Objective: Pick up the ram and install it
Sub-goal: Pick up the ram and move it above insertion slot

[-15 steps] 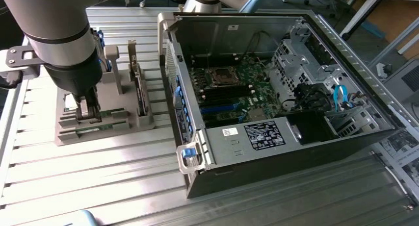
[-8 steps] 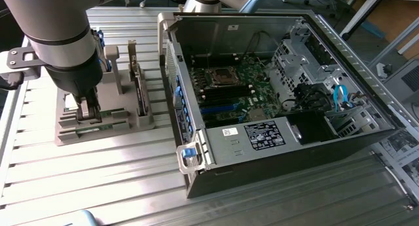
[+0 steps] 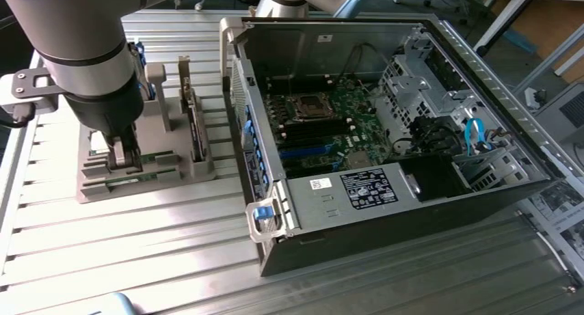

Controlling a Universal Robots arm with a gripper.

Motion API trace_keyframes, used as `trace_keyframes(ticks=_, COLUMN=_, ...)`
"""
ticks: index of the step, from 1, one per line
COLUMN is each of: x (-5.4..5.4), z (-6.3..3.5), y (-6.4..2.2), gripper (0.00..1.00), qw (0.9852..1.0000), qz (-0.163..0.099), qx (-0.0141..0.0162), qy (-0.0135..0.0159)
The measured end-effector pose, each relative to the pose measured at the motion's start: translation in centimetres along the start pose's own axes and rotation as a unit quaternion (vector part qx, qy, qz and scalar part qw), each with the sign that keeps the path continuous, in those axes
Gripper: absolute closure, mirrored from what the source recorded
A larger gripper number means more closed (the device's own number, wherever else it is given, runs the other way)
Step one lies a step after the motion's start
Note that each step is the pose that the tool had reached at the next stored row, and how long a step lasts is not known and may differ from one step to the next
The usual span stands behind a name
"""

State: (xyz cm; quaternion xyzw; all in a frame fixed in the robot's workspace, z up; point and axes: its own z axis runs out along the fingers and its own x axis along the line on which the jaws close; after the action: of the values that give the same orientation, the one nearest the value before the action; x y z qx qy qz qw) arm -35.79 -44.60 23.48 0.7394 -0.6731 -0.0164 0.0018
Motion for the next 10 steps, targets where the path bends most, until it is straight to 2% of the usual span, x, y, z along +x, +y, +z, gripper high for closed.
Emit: trace_keyframes(ticks=10, x=0.28, z=0.36, y=0.02, gripper=0.64, qw=1.0, qz=-0.001, qx=0.0, qy=-0.0001)
